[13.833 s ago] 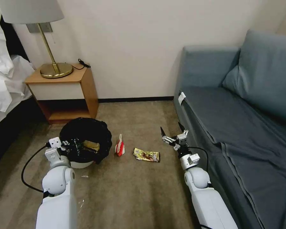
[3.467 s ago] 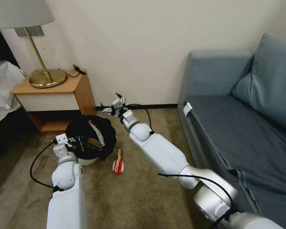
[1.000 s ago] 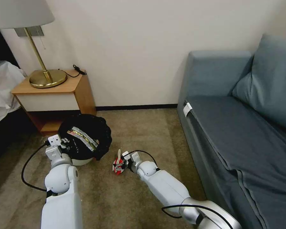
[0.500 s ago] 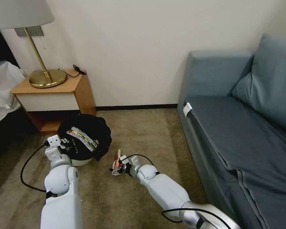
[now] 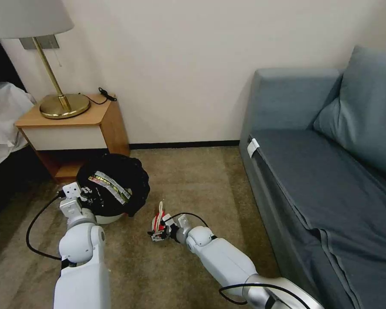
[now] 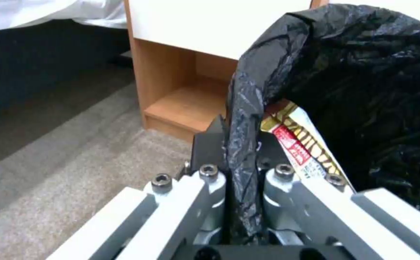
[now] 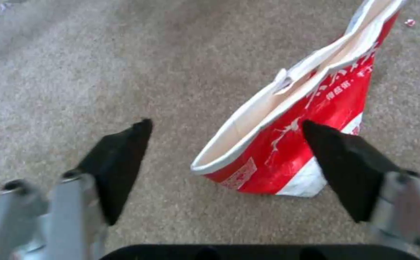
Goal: Pick up the trash bin, then pick up the garbage on the floor and place it into the trash bin.
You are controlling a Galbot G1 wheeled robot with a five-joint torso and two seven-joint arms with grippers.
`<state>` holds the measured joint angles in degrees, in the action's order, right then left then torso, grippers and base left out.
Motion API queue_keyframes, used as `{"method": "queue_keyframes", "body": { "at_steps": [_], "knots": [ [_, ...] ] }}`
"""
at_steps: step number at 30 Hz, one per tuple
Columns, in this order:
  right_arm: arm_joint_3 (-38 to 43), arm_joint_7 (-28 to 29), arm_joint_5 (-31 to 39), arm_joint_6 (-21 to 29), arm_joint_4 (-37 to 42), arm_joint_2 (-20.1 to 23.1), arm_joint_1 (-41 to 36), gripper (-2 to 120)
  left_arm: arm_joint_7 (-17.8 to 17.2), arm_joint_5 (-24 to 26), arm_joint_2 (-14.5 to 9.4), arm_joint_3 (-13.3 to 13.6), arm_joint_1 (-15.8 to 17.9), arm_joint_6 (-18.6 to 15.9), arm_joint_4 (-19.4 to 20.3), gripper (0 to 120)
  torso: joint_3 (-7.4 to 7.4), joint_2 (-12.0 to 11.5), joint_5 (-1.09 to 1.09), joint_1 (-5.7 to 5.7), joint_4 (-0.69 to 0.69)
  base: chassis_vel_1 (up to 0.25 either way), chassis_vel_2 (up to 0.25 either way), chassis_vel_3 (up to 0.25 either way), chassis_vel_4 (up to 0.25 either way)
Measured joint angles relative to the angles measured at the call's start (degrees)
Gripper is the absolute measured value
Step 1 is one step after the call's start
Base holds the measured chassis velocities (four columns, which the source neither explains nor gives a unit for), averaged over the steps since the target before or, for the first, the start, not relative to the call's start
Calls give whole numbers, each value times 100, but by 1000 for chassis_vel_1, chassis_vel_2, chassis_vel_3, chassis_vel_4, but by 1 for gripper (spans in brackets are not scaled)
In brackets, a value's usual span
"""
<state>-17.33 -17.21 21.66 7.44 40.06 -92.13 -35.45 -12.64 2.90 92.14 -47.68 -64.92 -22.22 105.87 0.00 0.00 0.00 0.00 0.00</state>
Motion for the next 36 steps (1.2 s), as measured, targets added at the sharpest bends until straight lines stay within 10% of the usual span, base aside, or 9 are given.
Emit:
{"method": "queue_keyframes", "body": {
  "at_steps": [21, 36],
  "knots": [
    [53, -84, -140, -224, -189, 0, 15, 1, -4, -4, 0, 39, 5, 42, -7, 5, 0, 0, 0, 0, 0, 0, 0, 0, 0],
    [113, -94, -223, -327, -207, 0, 9, 0, -1, -10, 0, 46, 49, 87, -95, 5, 0, 0, 0, 0, 0, 0, 0, 0, 0]
  ]
}}
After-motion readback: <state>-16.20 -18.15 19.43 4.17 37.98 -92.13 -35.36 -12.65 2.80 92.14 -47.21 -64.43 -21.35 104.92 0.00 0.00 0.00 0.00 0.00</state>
